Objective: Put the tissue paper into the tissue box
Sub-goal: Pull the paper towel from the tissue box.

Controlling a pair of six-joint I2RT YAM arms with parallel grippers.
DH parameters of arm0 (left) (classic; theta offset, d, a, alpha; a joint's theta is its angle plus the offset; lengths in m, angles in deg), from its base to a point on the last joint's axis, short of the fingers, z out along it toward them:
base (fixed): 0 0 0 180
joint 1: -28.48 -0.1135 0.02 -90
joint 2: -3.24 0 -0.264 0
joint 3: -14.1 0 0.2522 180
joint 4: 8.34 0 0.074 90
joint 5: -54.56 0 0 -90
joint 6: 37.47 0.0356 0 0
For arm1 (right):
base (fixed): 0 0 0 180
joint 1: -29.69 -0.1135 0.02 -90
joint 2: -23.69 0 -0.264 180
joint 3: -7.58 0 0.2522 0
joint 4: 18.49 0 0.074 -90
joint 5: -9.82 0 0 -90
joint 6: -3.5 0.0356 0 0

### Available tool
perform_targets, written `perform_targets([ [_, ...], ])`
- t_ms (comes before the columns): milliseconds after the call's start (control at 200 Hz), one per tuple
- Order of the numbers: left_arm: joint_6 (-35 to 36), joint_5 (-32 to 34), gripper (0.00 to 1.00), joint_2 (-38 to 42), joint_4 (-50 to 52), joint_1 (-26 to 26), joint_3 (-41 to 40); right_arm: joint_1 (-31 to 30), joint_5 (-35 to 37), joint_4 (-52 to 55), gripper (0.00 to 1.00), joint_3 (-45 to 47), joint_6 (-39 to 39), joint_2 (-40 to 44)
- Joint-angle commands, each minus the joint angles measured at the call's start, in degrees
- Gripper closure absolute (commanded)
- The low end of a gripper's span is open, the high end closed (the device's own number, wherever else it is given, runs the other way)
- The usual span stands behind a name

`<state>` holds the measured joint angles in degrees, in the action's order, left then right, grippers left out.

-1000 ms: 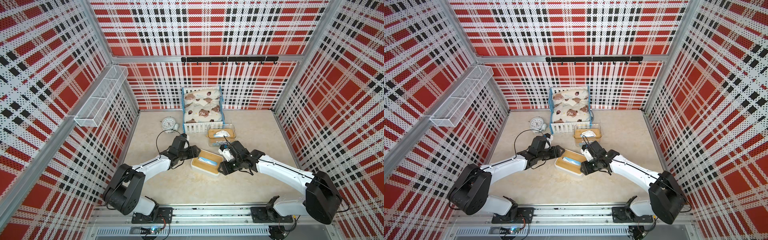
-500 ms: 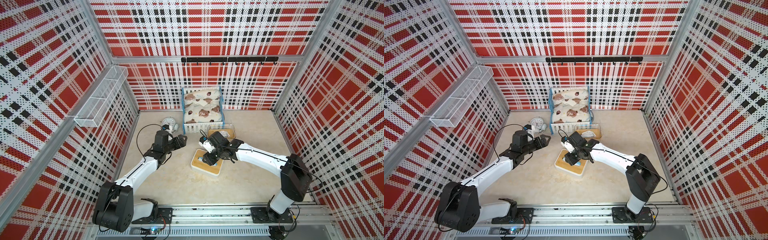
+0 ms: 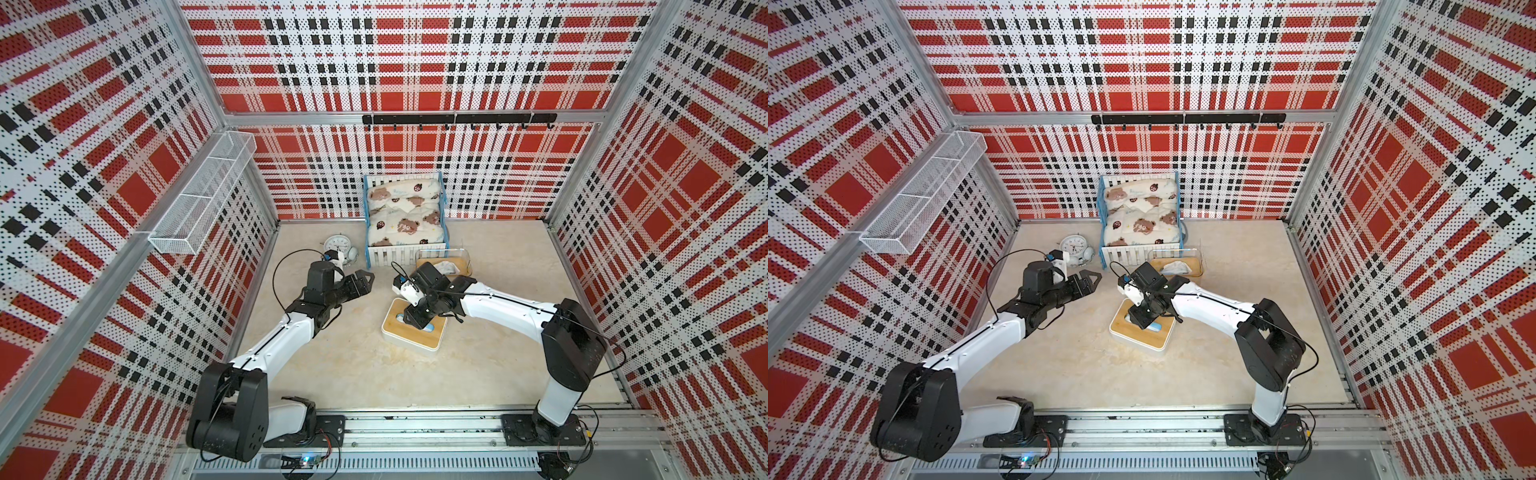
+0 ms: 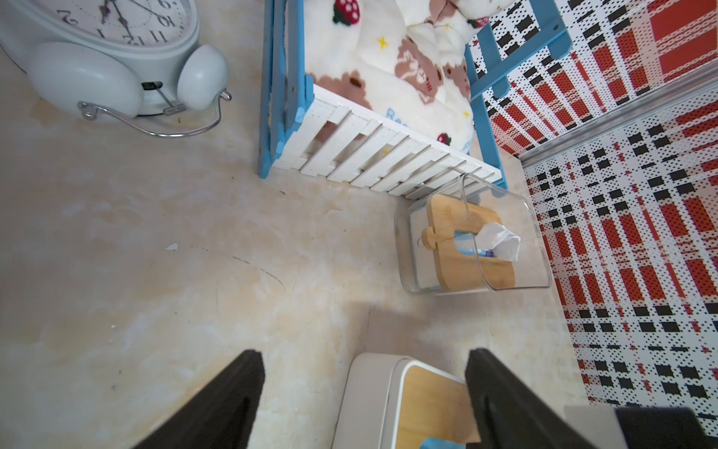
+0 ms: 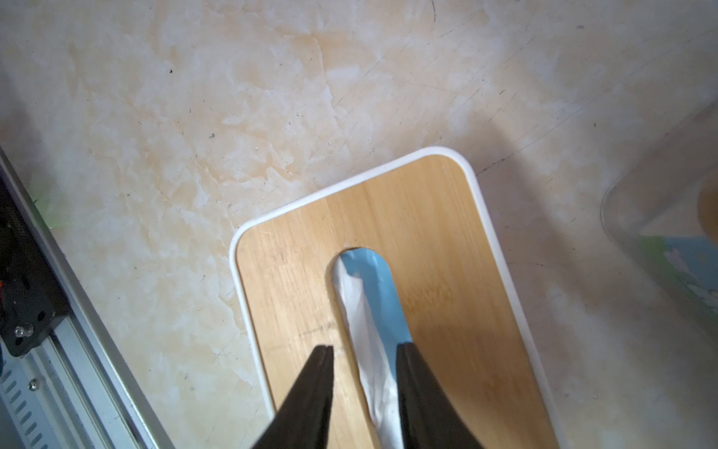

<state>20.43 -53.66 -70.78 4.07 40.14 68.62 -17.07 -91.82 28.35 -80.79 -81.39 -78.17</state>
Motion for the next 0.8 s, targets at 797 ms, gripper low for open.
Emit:
perform_targets([
  [797, -0.5, -2.4, 0.12, -1.8, -2.2, -0.3, 0.4, -0.2, -0.4, -0.8, 0.88, -0.6, -0.6, -3.2],
])
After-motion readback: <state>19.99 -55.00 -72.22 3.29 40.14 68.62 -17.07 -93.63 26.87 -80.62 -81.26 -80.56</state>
